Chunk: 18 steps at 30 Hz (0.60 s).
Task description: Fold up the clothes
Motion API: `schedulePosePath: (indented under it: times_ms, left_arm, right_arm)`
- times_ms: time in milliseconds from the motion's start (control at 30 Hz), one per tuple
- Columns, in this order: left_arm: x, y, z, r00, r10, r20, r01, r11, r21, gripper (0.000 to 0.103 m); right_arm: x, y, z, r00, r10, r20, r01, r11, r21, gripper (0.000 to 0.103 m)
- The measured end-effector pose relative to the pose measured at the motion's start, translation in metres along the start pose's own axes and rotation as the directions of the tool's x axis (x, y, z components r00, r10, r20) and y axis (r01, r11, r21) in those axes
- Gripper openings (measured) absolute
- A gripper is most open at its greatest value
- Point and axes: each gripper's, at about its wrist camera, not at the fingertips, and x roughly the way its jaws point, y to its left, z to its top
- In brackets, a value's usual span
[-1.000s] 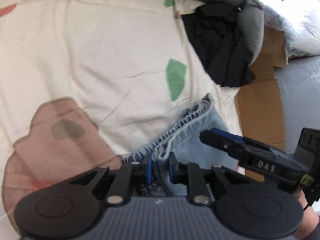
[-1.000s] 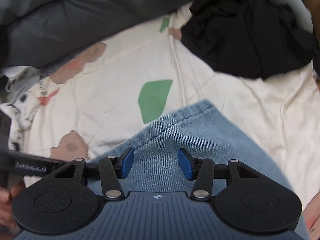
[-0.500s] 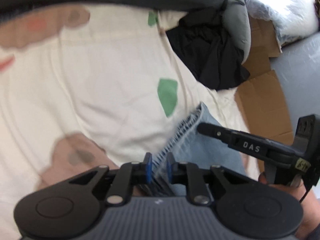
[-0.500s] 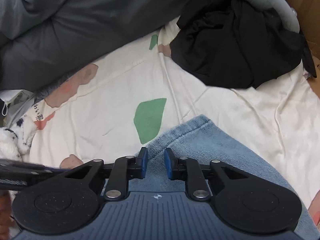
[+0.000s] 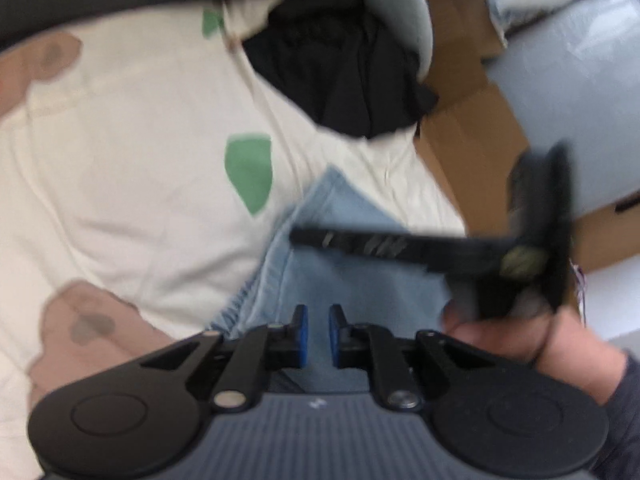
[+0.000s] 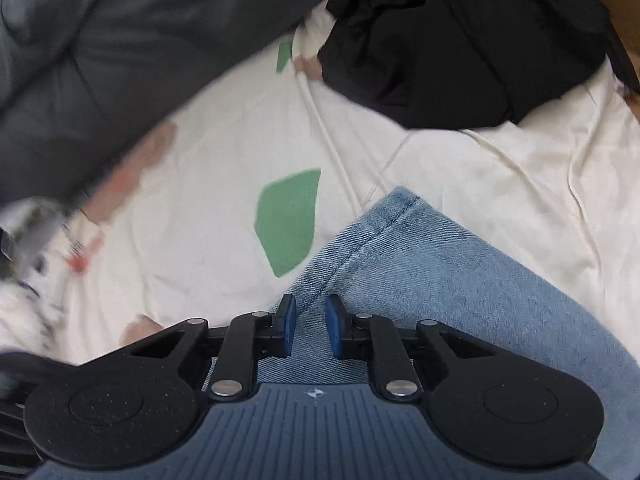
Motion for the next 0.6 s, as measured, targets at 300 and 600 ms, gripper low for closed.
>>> schedulePosePath:
  times_ms: [300, 600]
  left_arm:
    - [0.016, 0.006, -0.012, 0.996, 0.090, -0.011, -0.089, 0.993, 0.075, 0.003]
    - [0.032, 0.002, -0.012, 0.986, 0.167, -0.022, -0.160, 0.971, 0.179, 0.004]
  right_arm:
    - [-0.034, 0.004, -0.032, 1.000, -0.003, 0.024, 0.004, 1.000, -0.031, 0.024]
    - [-0.032, 0.014, -0.079, 1.000, -0.001, -0.026, -0.002, 0.994, -0.112, 0.025]
